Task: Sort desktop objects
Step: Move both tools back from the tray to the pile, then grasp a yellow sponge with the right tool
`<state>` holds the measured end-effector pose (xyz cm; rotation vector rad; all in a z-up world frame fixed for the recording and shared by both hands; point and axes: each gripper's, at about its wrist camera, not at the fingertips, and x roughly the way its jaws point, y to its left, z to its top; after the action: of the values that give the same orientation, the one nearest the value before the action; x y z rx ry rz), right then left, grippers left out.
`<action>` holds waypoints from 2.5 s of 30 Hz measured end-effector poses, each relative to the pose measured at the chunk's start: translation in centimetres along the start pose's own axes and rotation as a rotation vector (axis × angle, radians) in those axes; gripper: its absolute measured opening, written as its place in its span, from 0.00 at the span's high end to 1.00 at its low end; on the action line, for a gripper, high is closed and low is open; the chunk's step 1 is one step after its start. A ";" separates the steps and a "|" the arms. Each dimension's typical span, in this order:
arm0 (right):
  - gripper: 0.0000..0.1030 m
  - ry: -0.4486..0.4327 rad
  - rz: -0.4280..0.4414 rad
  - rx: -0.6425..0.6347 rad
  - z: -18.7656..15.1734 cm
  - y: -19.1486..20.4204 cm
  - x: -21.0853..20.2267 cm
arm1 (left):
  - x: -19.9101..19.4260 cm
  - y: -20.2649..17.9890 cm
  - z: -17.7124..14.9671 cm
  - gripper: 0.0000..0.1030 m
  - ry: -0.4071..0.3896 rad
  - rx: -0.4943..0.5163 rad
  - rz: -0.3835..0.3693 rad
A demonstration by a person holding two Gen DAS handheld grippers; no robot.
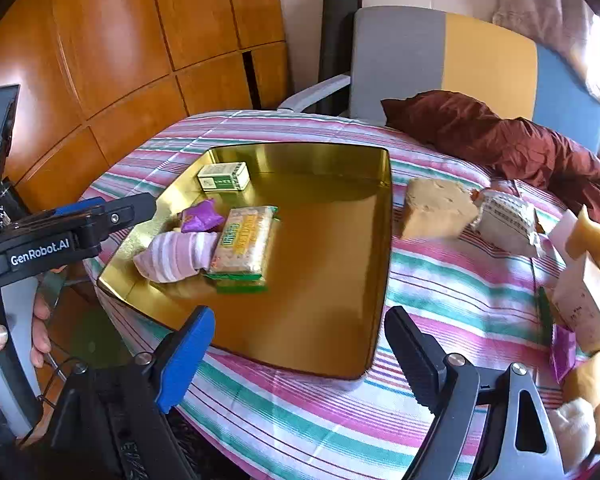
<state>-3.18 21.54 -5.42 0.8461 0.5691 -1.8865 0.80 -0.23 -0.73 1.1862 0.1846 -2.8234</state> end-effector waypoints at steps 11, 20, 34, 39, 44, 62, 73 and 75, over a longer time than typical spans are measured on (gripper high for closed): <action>0.15 -0.022 -0.069 0.055 -1.3 -2.5 -1.5 | -0.4 -2.7 -0.8 0.14 -0.004 0.083 -0.058; 0.15 0.015 -0.093 0.101 -2.9 -5.4 -2.3 | -0.4 -4.3 -1.5 0.14 0.012 0.125 -0.112; 0.21 0.039 -0.280 0.347 -5.3 -16.6 -9.9 | -0.3 -9.6 -2.8 0.14 0.079 0.240 -0.306; 0.16 0.116 -0.422 0.435 -6.1 -22.0 -13.4 | 0.0 -13.3 -3.5 0.14 0.125 0.329 -0.393; 0.13 0.246 -0.477 0.534 -7.2 -28.3 -14.8 | 0.3 -17.7 -4.0 0.14 0.168 0.427 -0.499; 0.31 0.633 -0.458 0.678 -10.3 -35.0 -9.1 | 2.1 -28.7 -6.5 0.14 0.253 0.682 -0.703; 0.38 0.610 -0.430 0.676 -10.5 -34.6 -10.3 | 3.2 -34.5 -7.9 0.14 0.303 0.769 -0.767; 0.38 0.576 -0.424 0.683 -10.4 -34.5 -10.9 | 3.3 -35.5 -8.3 0.14 0.298 0.793 -0.760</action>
<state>-27.70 50.04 -2.90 1.8718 0.4606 -2.2597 0.28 36.03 -5.91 2.0504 -0.6898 -3.4631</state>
